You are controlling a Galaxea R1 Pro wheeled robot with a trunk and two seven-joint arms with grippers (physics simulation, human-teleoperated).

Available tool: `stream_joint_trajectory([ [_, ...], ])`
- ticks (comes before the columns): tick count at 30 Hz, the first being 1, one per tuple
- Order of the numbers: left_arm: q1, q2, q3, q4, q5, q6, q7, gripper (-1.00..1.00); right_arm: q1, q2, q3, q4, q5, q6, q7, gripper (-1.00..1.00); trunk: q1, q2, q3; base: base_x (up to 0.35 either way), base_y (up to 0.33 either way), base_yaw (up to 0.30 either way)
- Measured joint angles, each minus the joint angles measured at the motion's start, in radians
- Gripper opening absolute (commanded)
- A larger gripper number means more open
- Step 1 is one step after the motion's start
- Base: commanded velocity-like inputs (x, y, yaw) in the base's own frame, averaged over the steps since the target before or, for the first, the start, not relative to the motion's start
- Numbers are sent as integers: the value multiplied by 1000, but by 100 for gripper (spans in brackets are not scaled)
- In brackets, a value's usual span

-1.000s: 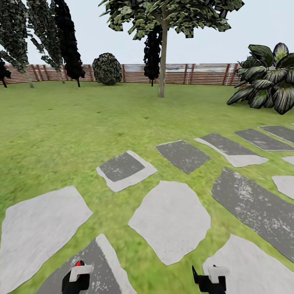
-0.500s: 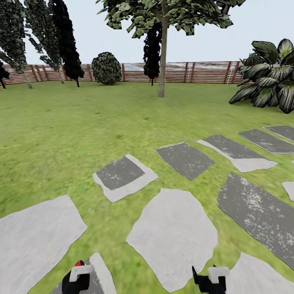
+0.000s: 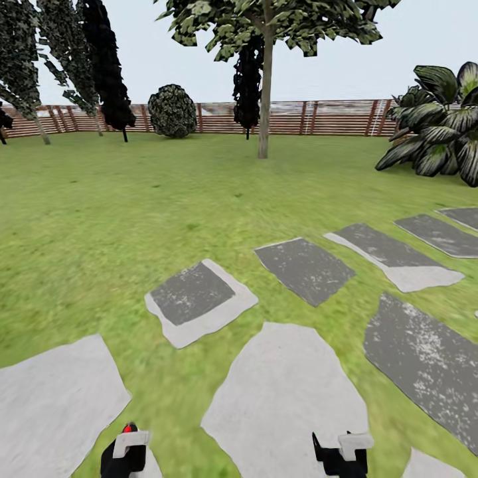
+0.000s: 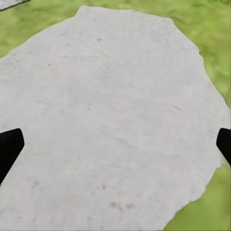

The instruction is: In the garden, pick up the pesticide atomizer on the floor and spray pesticide onto both trees until each tree trunk is fully covered.

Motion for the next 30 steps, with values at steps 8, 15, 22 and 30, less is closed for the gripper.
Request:
stream_joint_trajectory([
  [8,0,0,0,0,0,-1,0,-100,0,0,0,0,0,0,0,100,0,0,0,339,0,0],
  [15,0,0,0,0,0,-1,0,-100,0,0,0,0,0,0,0,100,0,0,0,339,0,0],
  [22,0,0,0,0,0,-1,0,-100,0,0,0,0,0,0,0,100,0,0,0,339,0,0],
  [30,0,0,0,0,-1,-1,0,-100,0,0,0,1,0,0,0,100,0,0,0,339,0,0],
])
